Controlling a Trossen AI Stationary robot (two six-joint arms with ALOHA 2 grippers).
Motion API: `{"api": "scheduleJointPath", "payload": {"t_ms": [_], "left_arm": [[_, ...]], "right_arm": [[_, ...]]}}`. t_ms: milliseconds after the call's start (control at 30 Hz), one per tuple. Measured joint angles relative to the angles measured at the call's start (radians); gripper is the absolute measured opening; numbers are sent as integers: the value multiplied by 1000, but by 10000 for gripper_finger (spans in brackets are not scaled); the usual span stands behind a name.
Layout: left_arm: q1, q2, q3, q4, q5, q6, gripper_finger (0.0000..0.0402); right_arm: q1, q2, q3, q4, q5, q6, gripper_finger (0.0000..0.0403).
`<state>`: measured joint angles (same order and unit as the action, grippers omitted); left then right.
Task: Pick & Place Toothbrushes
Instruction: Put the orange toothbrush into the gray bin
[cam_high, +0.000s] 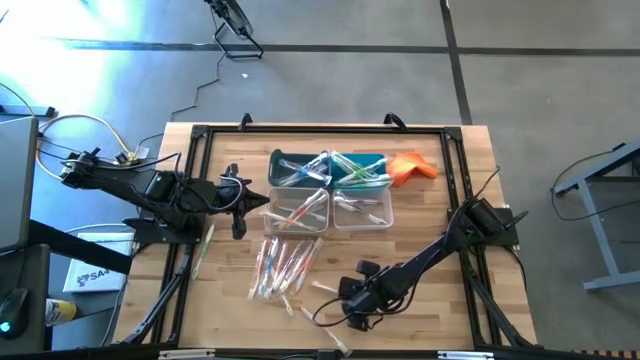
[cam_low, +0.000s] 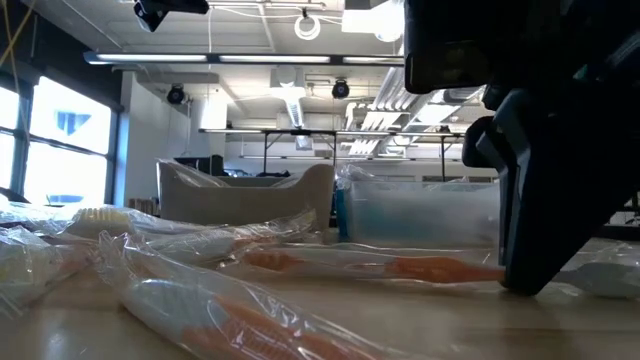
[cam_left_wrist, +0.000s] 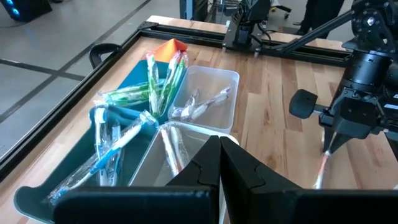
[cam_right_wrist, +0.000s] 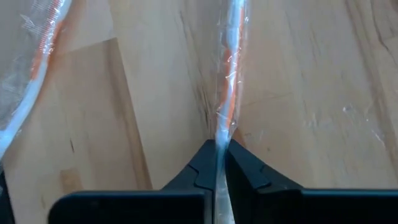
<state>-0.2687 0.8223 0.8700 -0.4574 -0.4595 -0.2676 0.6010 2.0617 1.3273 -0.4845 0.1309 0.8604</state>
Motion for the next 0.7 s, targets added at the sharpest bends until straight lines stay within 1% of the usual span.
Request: {"api": "scheduleJointPath", "payload": {"t_ms": [100, 300, 533, 700], "left_arm": [[0, 0, 0, -7, 0, 0, 1], [0, 0, 0, -17, 0, 0, 1], [0, 0, 0, -17, 0, 0, 1], [0, 0, 0, -17, 0, 0, 1]], "right_arm": [[-1, 0, 0, 3, -30, 0, 11], [-1, -14, 0, 4, -43, 0, 8], [5, -66, -4, -17, -75, 0, 6], [-7, -127, -3, -51, -38, 0, 5]]}}
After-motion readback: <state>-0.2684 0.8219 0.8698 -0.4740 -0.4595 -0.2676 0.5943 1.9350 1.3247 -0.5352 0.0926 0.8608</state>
